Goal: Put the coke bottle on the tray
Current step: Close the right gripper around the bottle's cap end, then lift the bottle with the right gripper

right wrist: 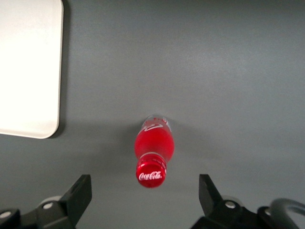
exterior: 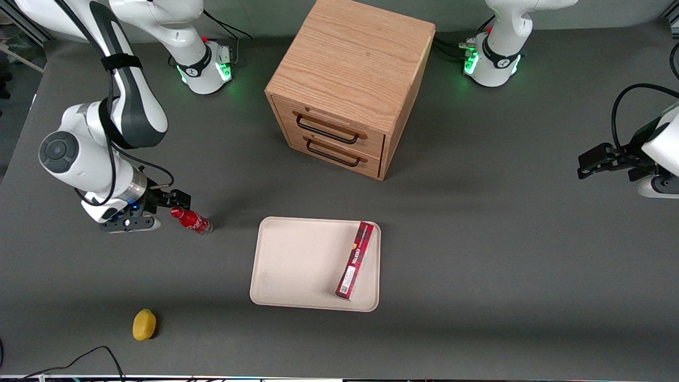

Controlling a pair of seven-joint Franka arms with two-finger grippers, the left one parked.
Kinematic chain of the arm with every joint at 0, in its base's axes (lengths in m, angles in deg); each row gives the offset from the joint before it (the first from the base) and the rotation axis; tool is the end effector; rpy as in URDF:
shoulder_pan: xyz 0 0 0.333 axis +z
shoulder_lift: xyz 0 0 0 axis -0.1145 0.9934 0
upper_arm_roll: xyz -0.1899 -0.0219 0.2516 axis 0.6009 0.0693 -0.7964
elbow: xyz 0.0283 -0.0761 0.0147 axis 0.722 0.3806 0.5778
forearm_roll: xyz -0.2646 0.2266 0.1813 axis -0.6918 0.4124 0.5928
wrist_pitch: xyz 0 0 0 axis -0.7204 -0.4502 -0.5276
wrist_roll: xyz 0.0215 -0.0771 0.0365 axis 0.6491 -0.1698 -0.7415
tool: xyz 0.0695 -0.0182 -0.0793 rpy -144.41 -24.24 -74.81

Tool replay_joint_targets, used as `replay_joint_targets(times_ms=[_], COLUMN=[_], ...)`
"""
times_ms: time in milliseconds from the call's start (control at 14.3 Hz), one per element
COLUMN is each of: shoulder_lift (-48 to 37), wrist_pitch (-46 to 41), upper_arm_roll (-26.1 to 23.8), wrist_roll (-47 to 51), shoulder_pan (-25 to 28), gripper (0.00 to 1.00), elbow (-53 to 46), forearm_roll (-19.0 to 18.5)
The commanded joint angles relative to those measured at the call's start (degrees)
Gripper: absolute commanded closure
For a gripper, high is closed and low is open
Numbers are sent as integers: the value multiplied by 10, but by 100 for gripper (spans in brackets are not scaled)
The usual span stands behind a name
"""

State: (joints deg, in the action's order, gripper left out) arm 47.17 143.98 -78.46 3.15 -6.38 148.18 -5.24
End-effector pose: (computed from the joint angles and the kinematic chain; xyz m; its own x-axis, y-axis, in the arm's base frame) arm 0.5764 0.0575 0.3562 0.9991 0.0413 0.0015 0.0413 -0.9991 -0.0126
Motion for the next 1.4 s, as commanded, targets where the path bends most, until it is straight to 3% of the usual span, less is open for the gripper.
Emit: replay_joint_targets(times_ms=[0, 210, 630, 910, 1120, 1330], shoulder_lift=[-17, -7, 4, -10, -41, -47], wrist_pitch=[30, 47, 61, 40, -34, -166], upper_arm_roll=[1, 1, 1, 1, 1, 2], wrist_roll=[-1, -9, -10, -13, -37, -41], shoulder_pan=[2, 2, 2, 1, -17, -18], gripper=[3, 19, 100, 100, 100, 100], elbow=[33, 37, 38, 32, 6, -84], forearm_roll=[-15, -16, -16, -16, -16, -15])
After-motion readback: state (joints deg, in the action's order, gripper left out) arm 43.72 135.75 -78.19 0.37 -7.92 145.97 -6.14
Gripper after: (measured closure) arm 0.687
